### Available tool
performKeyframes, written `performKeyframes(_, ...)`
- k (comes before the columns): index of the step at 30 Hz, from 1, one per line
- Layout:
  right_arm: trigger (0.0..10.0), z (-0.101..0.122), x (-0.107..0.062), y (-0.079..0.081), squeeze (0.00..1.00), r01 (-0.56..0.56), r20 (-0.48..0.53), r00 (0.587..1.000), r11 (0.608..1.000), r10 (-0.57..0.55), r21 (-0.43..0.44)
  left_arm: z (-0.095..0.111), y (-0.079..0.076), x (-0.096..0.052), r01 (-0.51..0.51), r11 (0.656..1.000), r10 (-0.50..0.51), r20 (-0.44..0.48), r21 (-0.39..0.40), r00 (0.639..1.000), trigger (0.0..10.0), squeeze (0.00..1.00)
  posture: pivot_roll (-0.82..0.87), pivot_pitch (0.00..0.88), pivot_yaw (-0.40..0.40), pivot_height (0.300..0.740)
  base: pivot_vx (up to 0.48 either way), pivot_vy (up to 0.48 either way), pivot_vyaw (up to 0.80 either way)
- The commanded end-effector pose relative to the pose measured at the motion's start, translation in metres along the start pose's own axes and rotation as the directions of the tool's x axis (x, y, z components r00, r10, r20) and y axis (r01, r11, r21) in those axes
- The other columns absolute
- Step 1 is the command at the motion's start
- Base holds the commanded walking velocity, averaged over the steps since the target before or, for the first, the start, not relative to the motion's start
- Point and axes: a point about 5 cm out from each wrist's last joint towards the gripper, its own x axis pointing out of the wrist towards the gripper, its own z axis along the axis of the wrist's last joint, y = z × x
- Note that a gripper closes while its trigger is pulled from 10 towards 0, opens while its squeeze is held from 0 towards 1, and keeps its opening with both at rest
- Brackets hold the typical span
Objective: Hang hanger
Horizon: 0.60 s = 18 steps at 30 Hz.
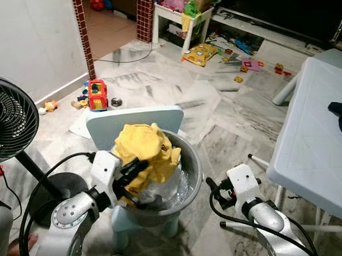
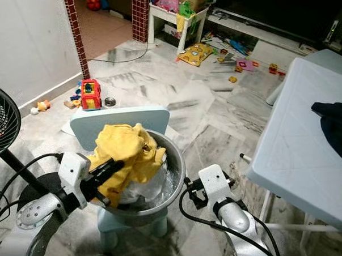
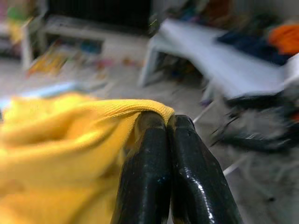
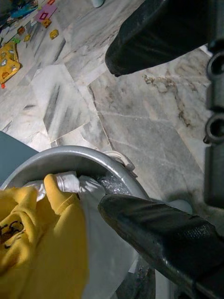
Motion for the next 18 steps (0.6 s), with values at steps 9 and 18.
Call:
performKeyframes(9, 10.0, -0.006, 0.002, -0.004, 0.0, -0.002, -0.02, 1.0, 1.0, 0.002, -0.012, -0.03, -0.009, -0.048, 0.0, 0.978, -0.046, -0.218, -0.206, 0.975, 0.0, 0.0, 0.18, 0.101, -0.173, 0.74, 0.0, 0.0, 0.0)
performKeyframes(18, 10.0, -0.005, 0.004, -0.003, 0.0, -0.01, -0.018, 1.0, 1.0, 0.01, -0.015, -0.073, -0.001, -0.077, -0.151, 0.923, 0.014, -0.364, -0.353, 0.931, 10.0, 1.0, 0.17, 0.098, -0.176, 0.74, 0.0, 0.0, 0.0)
